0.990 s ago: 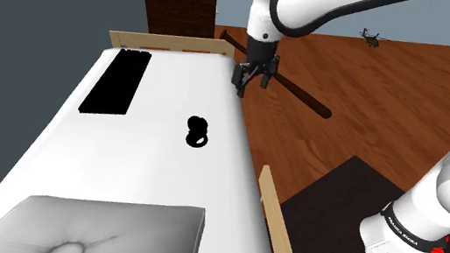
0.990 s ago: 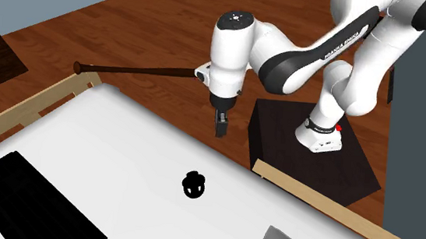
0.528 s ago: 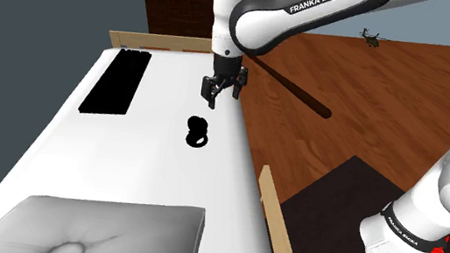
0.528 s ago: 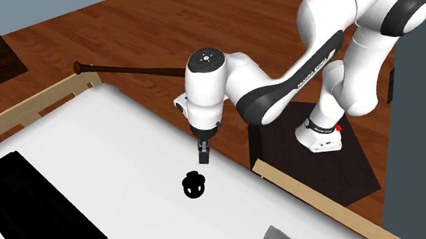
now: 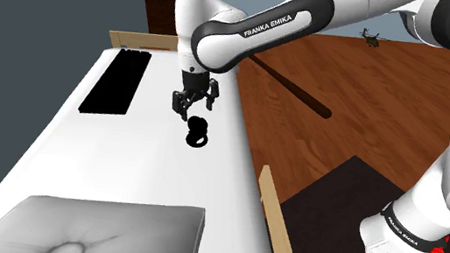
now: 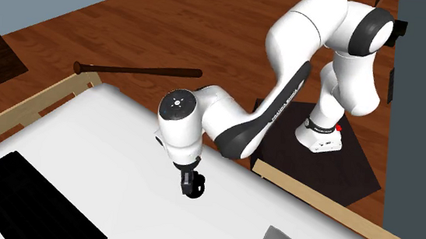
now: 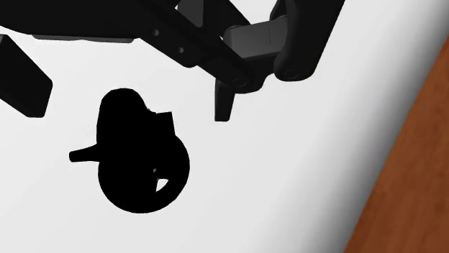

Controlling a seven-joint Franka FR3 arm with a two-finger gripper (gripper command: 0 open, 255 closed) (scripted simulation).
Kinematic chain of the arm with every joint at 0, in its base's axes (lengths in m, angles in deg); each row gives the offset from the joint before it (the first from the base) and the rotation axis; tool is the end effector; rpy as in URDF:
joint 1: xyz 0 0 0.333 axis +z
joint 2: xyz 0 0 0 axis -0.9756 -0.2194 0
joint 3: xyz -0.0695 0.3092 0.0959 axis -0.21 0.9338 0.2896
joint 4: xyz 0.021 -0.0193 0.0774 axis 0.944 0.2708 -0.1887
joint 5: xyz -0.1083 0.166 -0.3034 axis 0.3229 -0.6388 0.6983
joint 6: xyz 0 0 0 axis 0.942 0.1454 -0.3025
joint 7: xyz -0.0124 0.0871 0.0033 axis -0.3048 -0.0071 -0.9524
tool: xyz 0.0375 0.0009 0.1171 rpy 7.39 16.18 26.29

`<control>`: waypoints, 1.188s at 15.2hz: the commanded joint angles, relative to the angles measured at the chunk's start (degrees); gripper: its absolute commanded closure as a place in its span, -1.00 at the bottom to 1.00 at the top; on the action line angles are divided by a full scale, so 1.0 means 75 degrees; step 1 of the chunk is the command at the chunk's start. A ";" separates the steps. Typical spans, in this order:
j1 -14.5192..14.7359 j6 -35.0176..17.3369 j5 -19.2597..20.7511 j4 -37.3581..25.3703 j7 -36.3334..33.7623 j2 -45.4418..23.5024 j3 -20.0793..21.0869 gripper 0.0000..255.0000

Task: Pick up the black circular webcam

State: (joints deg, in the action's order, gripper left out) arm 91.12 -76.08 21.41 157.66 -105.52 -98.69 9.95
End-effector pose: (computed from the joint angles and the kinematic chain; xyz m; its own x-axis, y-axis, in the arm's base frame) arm 0.5485 0.3338 0.3740 0.9934 0.1130 -0.0192 0.1136 -0.9928 0.0374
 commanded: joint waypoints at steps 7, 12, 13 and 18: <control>0.0082 -0.0543 0.0191 0.0125 -0.0122 -0.0450 -0.0094 -1.00; 0.0088 -0.0546 0.0195 0.0117 -0.0129 -0.0462 -0.0095 1.00; 0.0088 -0.0544 0.0194 0.0120 -0.0129 -0.0458 -0.0095 1.00; 0.0082 -0.0542 0.0192 0.0123 -0.0122 -0.0452 -0.0095 1.00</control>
State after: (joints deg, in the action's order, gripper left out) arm 91.76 -80.19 22.86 158.47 -106.46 -102.07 9.24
